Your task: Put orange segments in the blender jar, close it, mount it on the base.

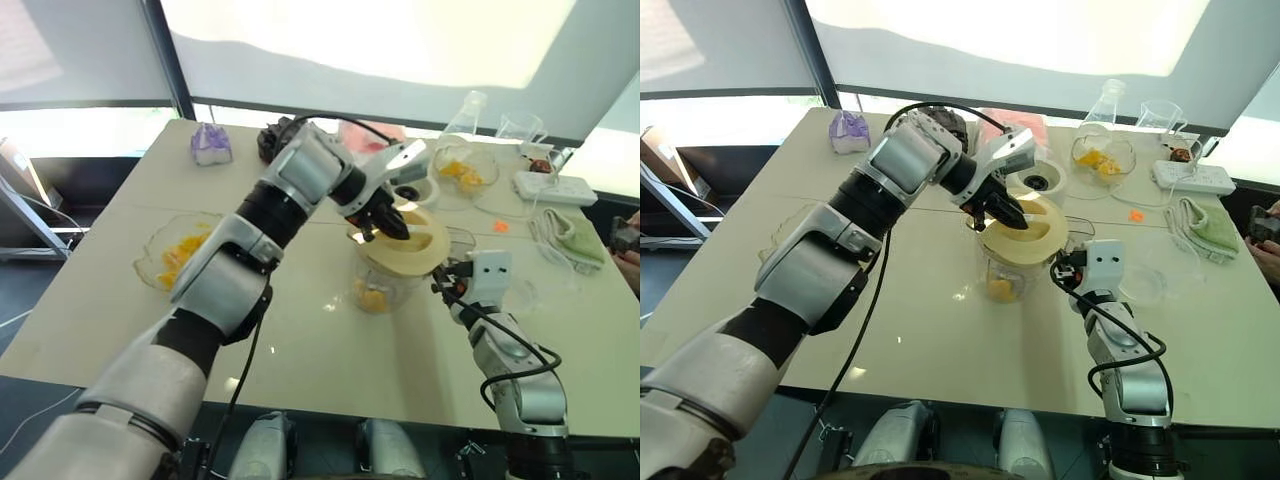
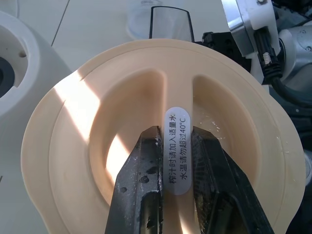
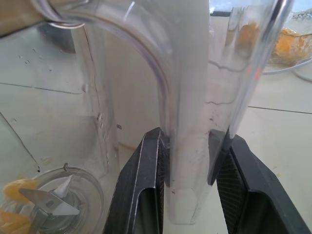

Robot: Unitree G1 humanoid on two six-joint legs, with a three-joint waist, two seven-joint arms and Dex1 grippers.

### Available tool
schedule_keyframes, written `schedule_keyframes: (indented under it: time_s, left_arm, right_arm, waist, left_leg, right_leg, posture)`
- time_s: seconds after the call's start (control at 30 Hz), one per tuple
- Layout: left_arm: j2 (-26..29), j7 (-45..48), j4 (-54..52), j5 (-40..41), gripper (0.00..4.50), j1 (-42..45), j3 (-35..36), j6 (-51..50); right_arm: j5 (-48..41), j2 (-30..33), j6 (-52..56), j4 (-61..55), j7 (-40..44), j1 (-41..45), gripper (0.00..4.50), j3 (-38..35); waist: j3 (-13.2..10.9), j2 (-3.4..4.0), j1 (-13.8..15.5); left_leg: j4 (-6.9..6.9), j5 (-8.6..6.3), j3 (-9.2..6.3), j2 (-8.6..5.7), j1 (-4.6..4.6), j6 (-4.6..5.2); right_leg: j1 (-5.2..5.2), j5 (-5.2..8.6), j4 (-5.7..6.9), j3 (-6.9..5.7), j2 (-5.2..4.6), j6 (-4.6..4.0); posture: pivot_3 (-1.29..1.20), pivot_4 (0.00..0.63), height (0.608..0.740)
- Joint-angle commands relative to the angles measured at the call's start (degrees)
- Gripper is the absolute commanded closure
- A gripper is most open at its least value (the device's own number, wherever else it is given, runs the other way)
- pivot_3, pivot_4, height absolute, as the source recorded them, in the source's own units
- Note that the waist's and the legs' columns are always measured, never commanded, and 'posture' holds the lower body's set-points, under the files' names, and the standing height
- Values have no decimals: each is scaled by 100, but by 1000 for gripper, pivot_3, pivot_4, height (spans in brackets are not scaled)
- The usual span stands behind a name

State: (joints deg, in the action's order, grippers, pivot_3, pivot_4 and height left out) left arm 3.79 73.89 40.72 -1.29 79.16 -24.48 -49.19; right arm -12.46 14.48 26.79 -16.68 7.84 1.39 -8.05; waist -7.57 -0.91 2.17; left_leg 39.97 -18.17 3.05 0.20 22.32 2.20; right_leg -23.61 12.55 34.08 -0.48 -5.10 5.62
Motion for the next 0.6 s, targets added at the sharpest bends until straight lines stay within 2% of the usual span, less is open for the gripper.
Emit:
schedule_keyframes:
  time_s: [0.03, 0.17, 0.43, 0.5, 0.53, 0.6]
  left_arm:
    - [-295, -553, 438, -171, 4263, -620, -309, -584]
    - [-284, -590, 381, -185, 4263, -666, -303, -579]
    - [-39, -336, 89, -400, 4263, -818, -567, 359]
    - [7, -283, 40, -450, 3174, -846, -623, 593]
    - [21, -278, 14, -466, 2807, -861, -630, 666]
    - [89, -225, -134, -470, 1783, -917, -629, 933]
  right_arm:
    - [-31, -46, -84, -542, 190, 128, 3600, 302]
    - [-33, -12, -23, -579, 233, 130, 3600, 292]
    - [-18, 35, -33, -552, 287, 103, 3600, 278]
    - [-5, 47, -48, -526, 304, 104, 3600, 278]
    - [2, 50, -50, -520, 313, 103, 3600, 279]
    - [14, 45, -56, -520, 324, 87, 3600, 286]
  waist:
    - [4, 4, 2]
    - [14, 22, 1]
    - [17, 25, -3]
    - [15, 29, -20]
    - [10, 17, -51]
    - [9, 25, -153]
  left_leg:
    - [0, 0, -6, -5, 0, 0]
    - [-1, 0, -21, -22, -2, 0]
    - [-2, 0, -34, -28, -5, -1]
    - [-3, -1, -37, -28, -5, -1]
    - [-4, -1, -37, -28, -5, -2]
    - [-10, -1, -41, -26, 0, -2]
  right_leg:
    - [4, 0, 0, -2, -6, 0]
    - [10, 2, 1, -18, -33, 4]
    - [18, 6, 0, -30, -51, 10]
    - [18, 6, 0, -30, -53, 10]
    - [17, 6, 0, -28, -54, 10]
    - [11, 6, -1, -29, -53, 10]
  posture:
    - [0, 150, 740]
    - [0, 150, 740]
    - [0, 150, 740]
    - [0, 150, 740]
    - [0, 150, 740]
    - [0, 150, 740]
